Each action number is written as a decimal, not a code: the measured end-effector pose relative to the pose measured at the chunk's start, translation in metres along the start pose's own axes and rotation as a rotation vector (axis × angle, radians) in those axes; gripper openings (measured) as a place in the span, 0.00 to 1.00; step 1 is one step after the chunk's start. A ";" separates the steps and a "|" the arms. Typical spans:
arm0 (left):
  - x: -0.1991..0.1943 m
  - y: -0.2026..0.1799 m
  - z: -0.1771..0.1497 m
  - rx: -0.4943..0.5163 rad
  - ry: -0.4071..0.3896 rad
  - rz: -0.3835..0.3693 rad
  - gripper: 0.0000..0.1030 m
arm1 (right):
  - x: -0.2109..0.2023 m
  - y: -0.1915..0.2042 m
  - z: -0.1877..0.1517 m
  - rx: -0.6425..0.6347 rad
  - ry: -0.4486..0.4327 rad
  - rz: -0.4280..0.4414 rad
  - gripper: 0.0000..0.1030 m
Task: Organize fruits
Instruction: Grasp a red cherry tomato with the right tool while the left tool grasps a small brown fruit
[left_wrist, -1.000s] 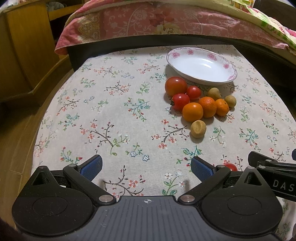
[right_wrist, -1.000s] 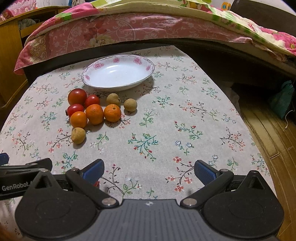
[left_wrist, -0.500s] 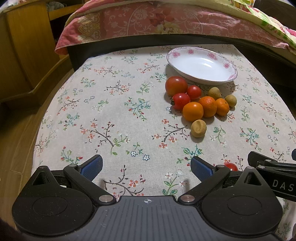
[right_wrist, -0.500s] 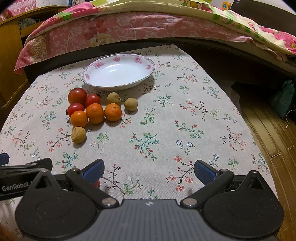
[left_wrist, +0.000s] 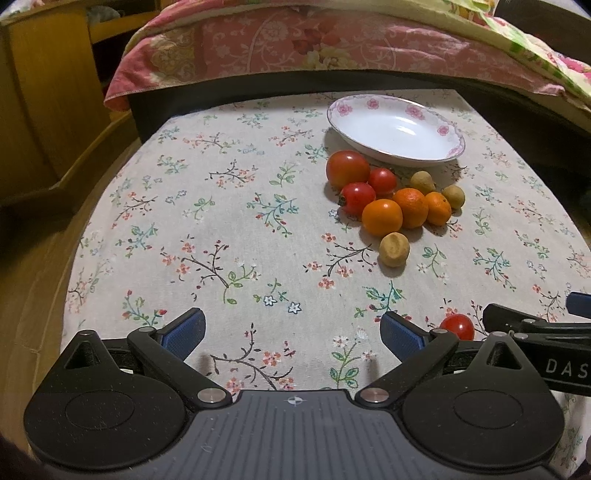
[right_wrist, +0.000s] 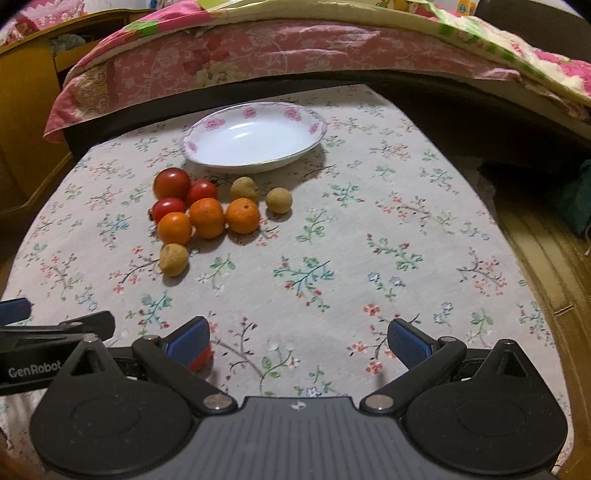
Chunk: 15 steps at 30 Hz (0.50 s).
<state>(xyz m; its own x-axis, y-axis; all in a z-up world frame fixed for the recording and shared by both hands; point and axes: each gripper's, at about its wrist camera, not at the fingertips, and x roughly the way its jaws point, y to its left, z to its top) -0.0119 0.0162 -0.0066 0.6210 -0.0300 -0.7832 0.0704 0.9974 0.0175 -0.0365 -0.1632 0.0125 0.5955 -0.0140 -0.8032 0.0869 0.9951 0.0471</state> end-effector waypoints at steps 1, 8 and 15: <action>0.000 0.001 -0.001 0.002 -0.007 -0.002 1.00 | 0.000 0.001 -0.001 -0.010 0.000 0.008 0.98; 0.001 0.014 -0.004 -0.017 -0.027 -0.002 1.00 | -0.006 0.017 -0.009 -0.113 -0.022 0.088 0.85; 0.004 0.028 -0.006 -0.032 -0.032 -0.008 0.94 | 0.001 0.036 -0.014 -0.196 0.005 0.191 0.47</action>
<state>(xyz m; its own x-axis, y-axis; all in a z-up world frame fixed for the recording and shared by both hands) -0.0121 0.0440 -0.0134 0.6454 -0.0400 -0.7628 0.0506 0.9987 -0.0095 -0.0436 -0.1257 0.0055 0.5820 0.1762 -0.7939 -0.1834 0.9795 0.0829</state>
